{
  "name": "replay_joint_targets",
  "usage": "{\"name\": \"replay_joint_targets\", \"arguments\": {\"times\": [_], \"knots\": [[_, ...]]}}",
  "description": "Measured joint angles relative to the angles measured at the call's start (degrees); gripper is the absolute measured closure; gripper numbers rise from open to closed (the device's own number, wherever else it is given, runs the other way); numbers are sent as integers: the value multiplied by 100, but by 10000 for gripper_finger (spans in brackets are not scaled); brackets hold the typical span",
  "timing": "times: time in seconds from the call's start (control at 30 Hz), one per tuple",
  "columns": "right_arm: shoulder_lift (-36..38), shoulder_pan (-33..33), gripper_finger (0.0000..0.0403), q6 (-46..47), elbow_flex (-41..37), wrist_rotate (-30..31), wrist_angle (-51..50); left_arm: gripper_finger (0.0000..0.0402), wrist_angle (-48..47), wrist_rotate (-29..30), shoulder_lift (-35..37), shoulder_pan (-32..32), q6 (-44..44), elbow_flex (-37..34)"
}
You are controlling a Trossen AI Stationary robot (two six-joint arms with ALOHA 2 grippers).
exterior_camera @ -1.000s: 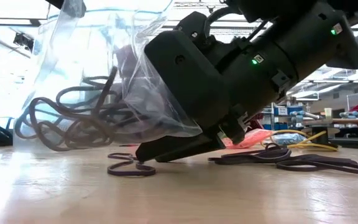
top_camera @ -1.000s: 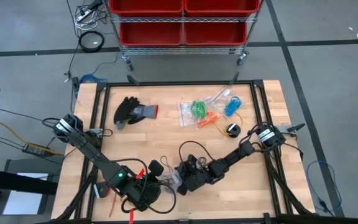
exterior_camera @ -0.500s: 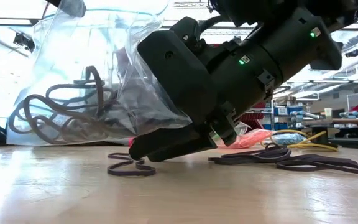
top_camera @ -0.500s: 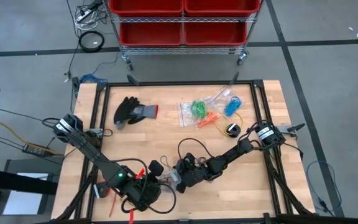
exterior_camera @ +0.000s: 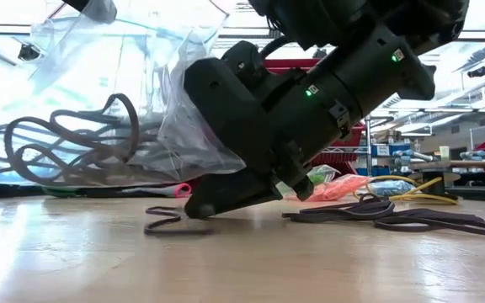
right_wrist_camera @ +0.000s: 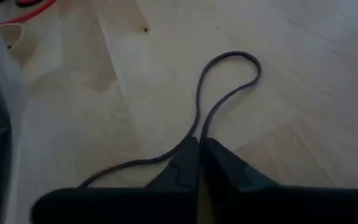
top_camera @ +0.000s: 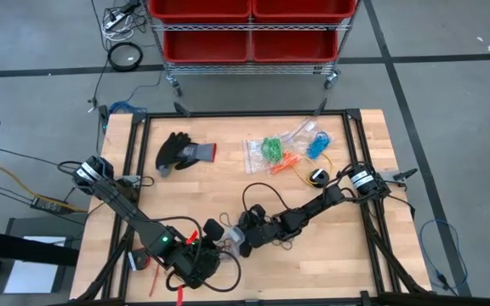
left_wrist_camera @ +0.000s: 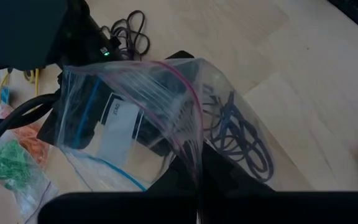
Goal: Sort rubber bands
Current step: Put the black rubber band into the transparent zip bag
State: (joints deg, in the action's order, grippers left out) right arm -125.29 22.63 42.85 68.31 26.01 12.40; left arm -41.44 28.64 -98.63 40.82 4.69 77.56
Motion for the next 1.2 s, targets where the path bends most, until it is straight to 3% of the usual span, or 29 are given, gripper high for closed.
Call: {"name": "replay_joint_targets", "arguments": {"times": [0.43,0.73,0.97,1.2], "knots": [[294,146,403,-157,-17,217,-398,399,-2,2,0,0,0,0],[1152,493,403,431,-37,1203,-2683,400,-3,2,2,0,0,0],[1599,830,403,394,-26,1807,-2877,399,9,4,0,0,-2,0],[1576,763,400,154,-17,923,-2559,399,55,7,0,0,-2,0]]}}
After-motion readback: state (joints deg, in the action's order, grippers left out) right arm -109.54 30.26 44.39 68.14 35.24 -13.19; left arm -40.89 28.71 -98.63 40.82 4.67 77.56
